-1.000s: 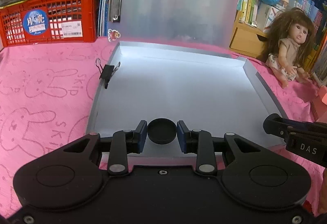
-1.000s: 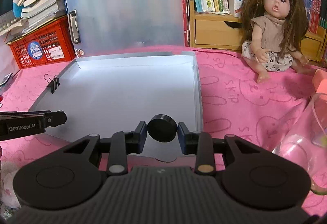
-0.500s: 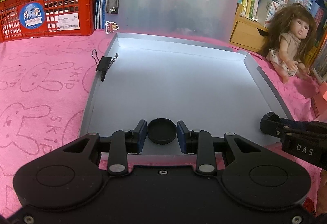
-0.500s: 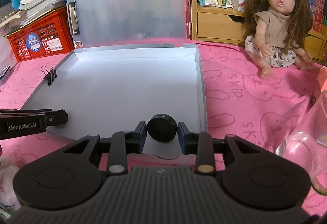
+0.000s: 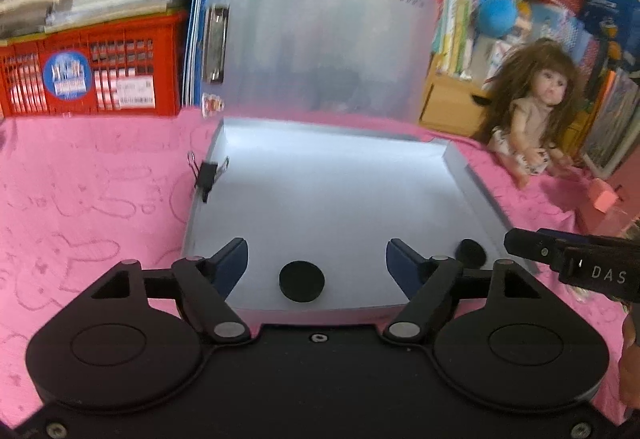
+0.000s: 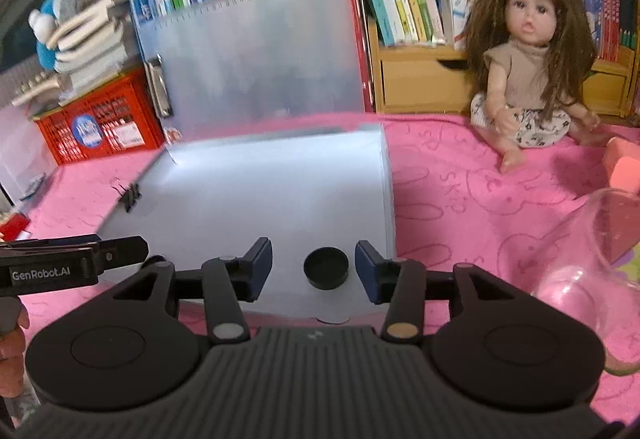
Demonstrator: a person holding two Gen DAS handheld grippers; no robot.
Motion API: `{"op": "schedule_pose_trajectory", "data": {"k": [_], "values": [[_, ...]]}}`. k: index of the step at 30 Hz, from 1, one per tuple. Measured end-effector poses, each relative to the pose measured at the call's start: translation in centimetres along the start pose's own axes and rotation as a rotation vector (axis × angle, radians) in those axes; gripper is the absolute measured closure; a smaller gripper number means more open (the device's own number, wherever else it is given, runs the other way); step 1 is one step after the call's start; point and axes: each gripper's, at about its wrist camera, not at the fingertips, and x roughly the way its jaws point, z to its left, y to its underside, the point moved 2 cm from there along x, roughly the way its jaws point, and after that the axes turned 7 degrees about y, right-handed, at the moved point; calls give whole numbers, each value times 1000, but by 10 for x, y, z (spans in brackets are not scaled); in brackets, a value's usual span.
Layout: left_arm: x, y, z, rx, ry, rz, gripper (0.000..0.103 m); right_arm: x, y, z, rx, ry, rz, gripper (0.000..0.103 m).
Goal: Organize objects
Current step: 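Carry the black lid into the white box and open the right tool, then withdraw the right tool from the box back toward the red knitted cover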
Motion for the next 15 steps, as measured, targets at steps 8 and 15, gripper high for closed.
{"op": "schedule_pose_trajectory", "data": {"k": [8, 15], "values": [[-59, 14, -13, 46, 49, -87, 21, -53, 13, 0, -37, -37, -88, 35], [-99, 46, -23, 100, 62, -128, 19, -87, 45, 5, -81, -57, -129, 32]]}}
